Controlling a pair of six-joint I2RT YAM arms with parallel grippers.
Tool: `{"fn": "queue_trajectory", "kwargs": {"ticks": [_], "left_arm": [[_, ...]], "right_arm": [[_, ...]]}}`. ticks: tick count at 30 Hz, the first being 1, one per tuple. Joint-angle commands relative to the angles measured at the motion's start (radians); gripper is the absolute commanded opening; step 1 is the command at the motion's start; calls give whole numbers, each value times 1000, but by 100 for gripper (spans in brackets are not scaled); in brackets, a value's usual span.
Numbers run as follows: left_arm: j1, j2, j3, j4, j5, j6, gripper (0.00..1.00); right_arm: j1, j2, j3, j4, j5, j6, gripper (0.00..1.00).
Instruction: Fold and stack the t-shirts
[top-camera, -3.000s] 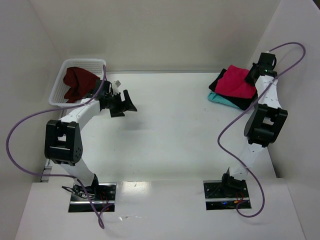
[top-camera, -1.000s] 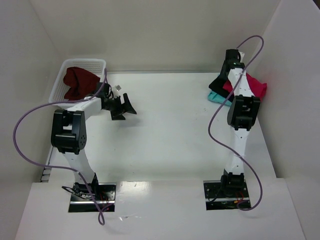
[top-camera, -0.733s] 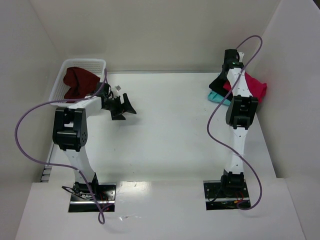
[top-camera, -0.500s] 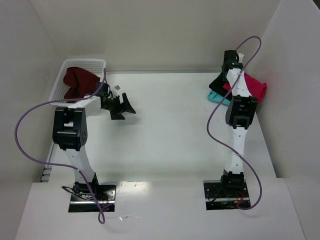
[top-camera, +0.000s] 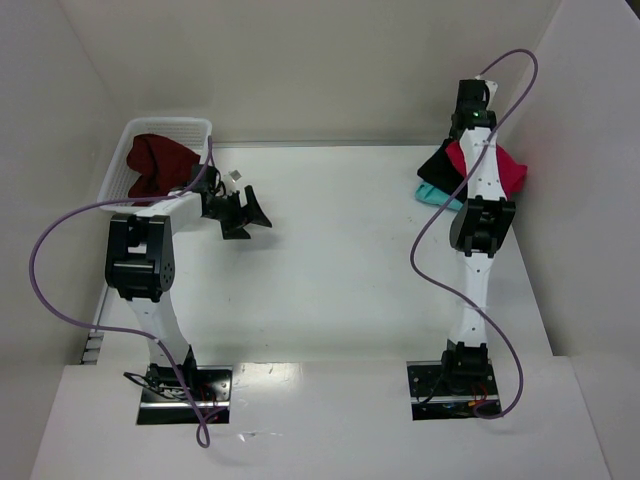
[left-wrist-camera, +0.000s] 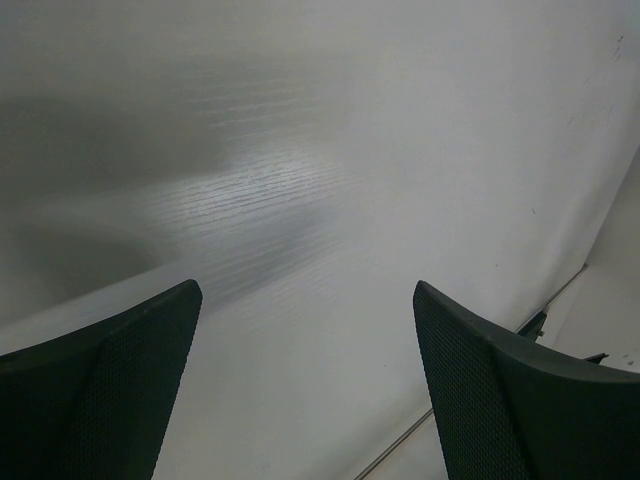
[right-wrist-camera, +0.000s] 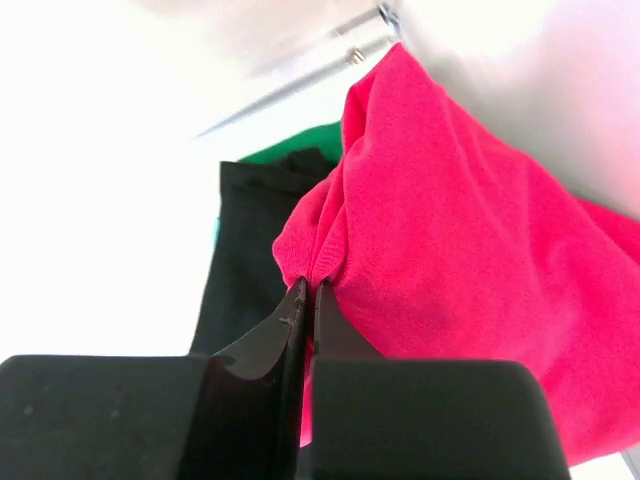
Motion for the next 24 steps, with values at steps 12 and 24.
{"fn": "queue_trajectory", "kwargs": {"ticks": [12, 24], "left_arm": [[5, -40, 12, 6, 25, 11, 94], [5, -31, 12, 6, 25, 11, 94]], "right_arm": [[59, -52, 59, 36, -158, 16, 0], [89, -28, 18, 45, -169, 16, 0]]}}
